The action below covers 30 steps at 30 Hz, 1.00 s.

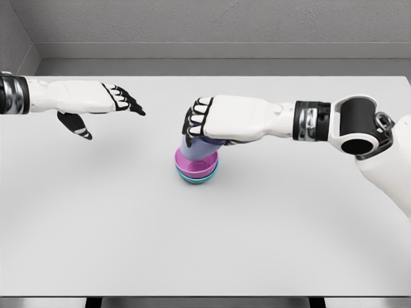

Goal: Stacking bowl and cup with both arms

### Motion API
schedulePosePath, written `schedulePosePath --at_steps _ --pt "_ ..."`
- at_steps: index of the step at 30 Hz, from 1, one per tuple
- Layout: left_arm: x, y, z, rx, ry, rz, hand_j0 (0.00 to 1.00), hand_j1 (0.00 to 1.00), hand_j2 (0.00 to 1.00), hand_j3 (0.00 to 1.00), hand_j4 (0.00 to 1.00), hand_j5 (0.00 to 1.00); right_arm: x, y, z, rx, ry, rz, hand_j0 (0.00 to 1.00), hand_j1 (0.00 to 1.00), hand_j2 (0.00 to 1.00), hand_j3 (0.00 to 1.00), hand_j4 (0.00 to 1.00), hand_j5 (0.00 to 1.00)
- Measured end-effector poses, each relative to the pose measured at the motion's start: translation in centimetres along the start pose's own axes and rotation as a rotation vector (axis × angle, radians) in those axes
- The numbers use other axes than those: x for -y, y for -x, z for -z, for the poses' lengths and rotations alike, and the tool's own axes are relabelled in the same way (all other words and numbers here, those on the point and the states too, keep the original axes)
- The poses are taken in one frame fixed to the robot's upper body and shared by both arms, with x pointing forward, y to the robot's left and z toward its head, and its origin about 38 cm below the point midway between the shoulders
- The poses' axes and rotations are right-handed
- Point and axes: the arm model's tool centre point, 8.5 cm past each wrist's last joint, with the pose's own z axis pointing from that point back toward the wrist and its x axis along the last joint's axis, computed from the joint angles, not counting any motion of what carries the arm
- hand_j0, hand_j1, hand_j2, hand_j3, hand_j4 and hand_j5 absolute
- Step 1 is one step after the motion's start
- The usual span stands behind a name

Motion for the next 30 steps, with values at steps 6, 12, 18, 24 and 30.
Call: schedulePosePath --at_steps 6,12,18,24,30 --pt "0.0 0.0 0.0 0.0 0.0 0.0 1.0 1.0 1.0 1.0 1.0 1.0 -0.8 -0.1 0.2 0.004 -0.016 0.012 0.47 0.47 0.47 0.47 0.47 0.47" --pt "0.0 0.0 0.0 0.0 0.0 0.0 1.0 1.0 1.0 1.0 1.0 1.0 -1.4 -0.3 0.6 0.011 -0.036 0.015 0.47 0.47 0.47 0.47 0.47 0.47" --pt "0.0 0.0 0.0 0.0 0.0 0.0 1.0 1.0 1.0 1.0 1.0 1.0 -1.8 -0.2 0.7 0.007 -0.046 0.019 0.47 0.47 0.47 0.47 0.47 0.47" --pt "0.0 0.0 0.0 0.0 0.0 0.0 1.0 1.0 1.0 1.0 1.0 1.0 -1.8 -0.2 0.7 0.006 -0.048 0.021 0.47 0.47 0.47 0.47 0.47 0.47" --pt "0.0 0.0 0.0 0.0 0.0 0.0 1.0 1.0 1.0 1.0 1.0 1.0 -2.0 0.1 1.1 0.004 -0.045 0.032 0.47 0.47 0.47 0.47 0.47 0.47"
